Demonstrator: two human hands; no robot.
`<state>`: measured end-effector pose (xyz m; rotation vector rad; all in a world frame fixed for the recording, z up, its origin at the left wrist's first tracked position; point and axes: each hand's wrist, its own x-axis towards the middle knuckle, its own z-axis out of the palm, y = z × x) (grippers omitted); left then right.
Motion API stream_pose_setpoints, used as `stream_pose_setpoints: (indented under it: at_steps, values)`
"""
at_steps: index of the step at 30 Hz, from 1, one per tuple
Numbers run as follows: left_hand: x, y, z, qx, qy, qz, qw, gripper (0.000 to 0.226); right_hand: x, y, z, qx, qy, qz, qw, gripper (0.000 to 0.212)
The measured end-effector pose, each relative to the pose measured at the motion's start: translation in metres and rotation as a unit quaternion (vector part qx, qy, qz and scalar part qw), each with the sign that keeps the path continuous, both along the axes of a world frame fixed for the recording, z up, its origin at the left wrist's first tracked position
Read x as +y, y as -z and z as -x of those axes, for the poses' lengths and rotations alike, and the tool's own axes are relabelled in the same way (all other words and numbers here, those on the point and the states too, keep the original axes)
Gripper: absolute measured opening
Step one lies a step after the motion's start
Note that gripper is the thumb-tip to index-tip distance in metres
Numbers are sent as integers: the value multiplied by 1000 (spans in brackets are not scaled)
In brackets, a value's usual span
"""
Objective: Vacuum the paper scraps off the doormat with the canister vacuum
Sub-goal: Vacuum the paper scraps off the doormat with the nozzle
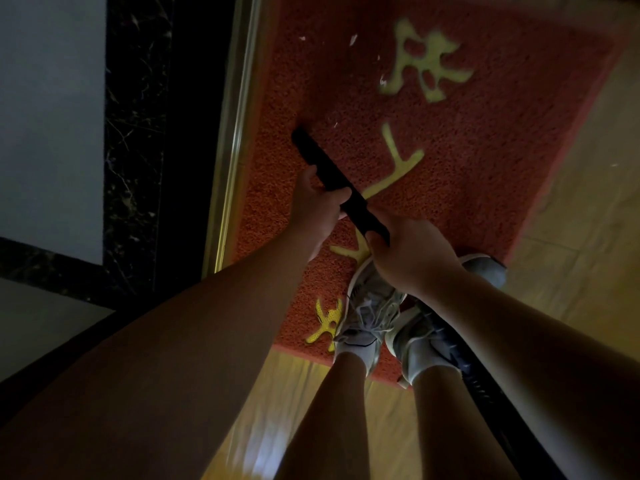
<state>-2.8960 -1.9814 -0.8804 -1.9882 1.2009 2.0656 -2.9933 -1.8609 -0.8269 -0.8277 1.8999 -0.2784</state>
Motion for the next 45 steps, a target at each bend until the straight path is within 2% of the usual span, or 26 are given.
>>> stream_pose_setpoints:
  at_steps: [11, 45]
  values:
    - [10, -3, 20, 15, 12, -8, 1000, 70, 13, -5, 16, 21, 8, 24, 999, 47]
    - [41, -8, 78, 27, 42, -12, 999, 76, 50, -10, 55, 18, 57, -1, 998, 43]
